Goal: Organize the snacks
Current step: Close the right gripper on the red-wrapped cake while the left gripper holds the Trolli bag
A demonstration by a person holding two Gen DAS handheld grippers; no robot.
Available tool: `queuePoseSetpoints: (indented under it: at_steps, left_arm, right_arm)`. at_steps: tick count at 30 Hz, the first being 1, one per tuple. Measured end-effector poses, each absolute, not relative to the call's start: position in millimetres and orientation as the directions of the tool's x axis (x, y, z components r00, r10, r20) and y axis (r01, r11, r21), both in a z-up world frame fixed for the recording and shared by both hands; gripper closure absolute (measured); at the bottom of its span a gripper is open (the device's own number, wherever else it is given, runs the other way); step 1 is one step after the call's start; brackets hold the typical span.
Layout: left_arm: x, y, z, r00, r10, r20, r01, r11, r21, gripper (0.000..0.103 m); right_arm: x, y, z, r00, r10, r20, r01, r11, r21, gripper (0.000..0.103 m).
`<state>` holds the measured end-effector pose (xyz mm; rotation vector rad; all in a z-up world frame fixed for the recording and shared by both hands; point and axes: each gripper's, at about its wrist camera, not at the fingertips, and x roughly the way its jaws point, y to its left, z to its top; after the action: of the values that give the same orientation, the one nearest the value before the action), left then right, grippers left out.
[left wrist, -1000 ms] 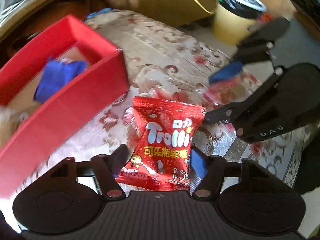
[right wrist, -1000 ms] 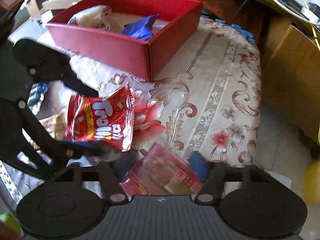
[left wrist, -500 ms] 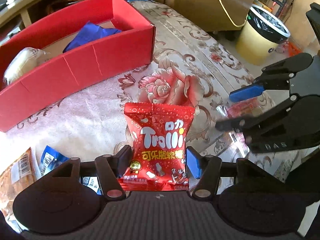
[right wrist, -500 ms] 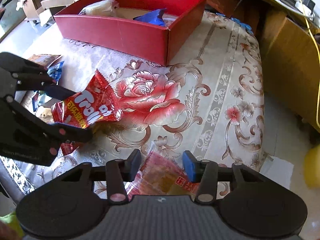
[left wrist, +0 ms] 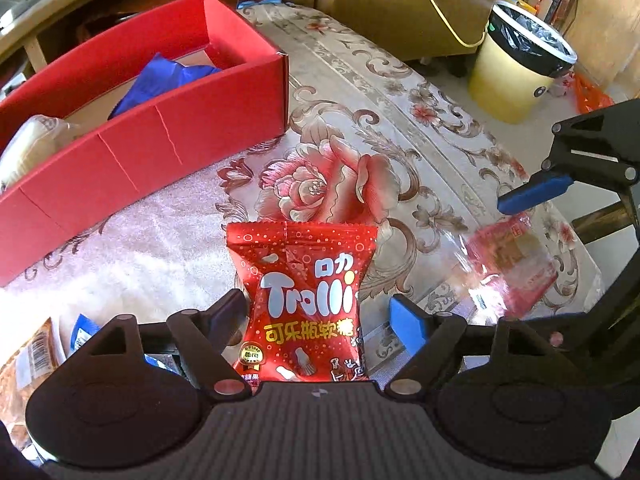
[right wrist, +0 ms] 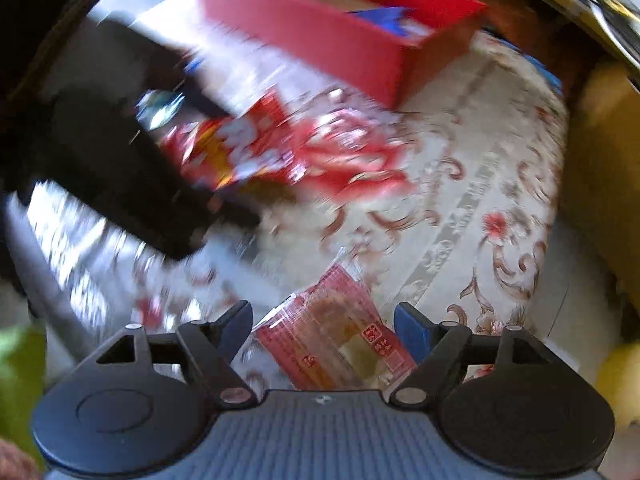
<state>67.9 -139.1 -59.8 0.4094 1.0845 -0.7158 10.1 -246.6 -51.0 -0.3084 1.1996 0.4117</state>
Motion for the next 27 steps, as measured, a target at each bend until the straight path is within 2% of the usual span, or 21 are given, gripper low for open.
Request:
queuePoseSetpoints:
  at_steps: [6, 11, 17, 22, 25, 26, 27]
  left_arm:
    - [69, -141, -61, 0.269, -0.325, -0.907, 0.714, 0.699, -0.039, 0.016]
    - [71, -139, -60, 0.257, -0.336, -0.906, 0.714, 0.698, -0.056, 0.016]
    - [69, -143, -62, 0.260, -0.327, -0.908, 0.727, 0.686, -0.038, 0.013]
    - [67, -144, -63, 0.264, -0.323, -0.909, 0.733, 0.679, -0.028, 0.012]
    - [66, -144, -64, 0.268, -0.320, -0.909, 0.737, 0.676, -0.021, 0.012]
    - [66, -146, -64, 0.270, -0.316, -0.910, 0.742, 0.670, -0.013, 0.011]
    - [65, -147, -65, 0.269, -0.314, -0.910, 0.747, 0.665, -0.008, 0.009]
  right_arm:
    - [8, -237, -63, 0.218, 0.107, -0.970, -0.575, 0.817, -0.039, 0.026]
    - [14, -249, -50, 0.188, 0.154, -0.970, -0.556, 0.831, 0.024, 0.025]
    - [1, -238, -49, 0.150, 0.078, -0.986, -0.681, 0.731, -0.045, 0.021]
    - [9, -221, -68, 0.151, 0.073, -0.986, -0.747, 0.662, -0.066, 0.021]
    - [18, -226, -80, 0.143, 0.089, -0.986, -0.700, 0.713, -0.037, 0.009]
    - [20, -233, -82, 0.135, 0.103, -0.986, -0.662, 0.749, -0.013, 0.002]
    - [21, -239, -86, 0.130, 0.114, -0.985, -0.618, 0.786, 0.009, 0.002]
